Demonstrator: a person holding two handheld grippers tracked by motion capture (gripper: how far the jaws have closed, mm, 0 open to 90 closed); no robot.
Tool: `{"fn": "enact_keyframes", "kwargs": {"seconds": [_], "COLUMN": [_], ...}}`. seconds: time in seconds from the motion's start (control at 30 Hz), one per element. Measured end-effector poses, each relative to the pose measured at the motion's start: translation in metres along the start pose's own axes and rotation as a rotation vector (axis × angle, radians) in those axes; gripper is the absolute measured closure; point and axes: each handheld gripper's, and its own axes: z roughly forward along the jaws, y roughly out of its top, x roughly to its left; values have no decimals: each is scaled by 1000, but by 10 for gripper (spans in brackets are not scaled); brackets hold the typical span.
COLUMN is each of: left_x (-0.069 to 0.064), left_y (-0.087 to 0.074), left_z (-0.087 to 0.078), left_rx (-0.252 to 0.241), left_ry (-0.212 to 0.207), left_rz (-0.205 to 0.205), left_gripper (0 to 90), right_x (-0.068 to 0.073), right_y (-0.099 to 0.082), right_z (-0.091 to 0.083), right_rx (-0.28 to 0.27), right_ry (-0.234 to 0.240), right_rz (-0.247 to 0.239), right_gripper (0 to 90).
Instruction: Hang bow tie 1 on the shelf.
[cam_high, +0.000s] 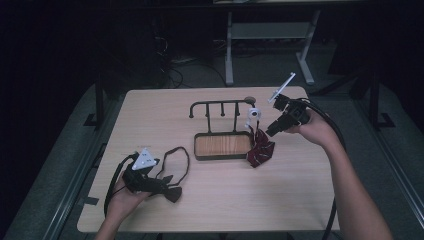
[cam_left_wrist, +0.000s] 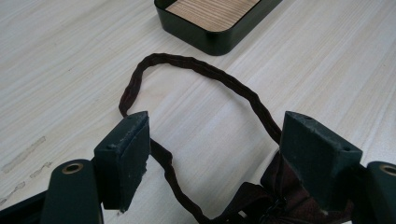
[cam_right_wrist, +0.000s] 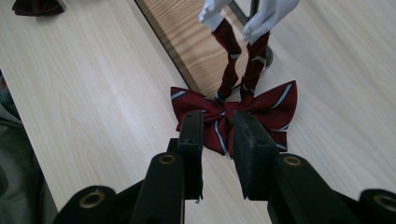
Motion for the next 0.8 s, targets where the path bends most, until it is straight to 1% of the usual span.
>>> {"fn": "enact_keyframes", "kwargs": {"seconds": [0.33, 0.47, 0.63, 0.8], "left_x": [0, 0, 0, 0], "left_y": [0, -1, -1, -1], "left_z": [0, 1, 1, 1], "left_rx": [2, -1, 1, 2], "left_ry": [0, 0, -1, -1], "left_rz": [-1, -1, -1, -1], "left_gripper": [250, 250, 250, 250], "right_x": [3, 5, 3, 1], "right_y": [-12, -18, -25, -30], "right_z": [5, 8, 14, 18], "right_rx": [-8, -12, -21, -18], "right_ry": [12, 24, 36, 45], "right_rz": [8, 7, 12, 30], "right_gripper": [686, 654, 642, 630]}}
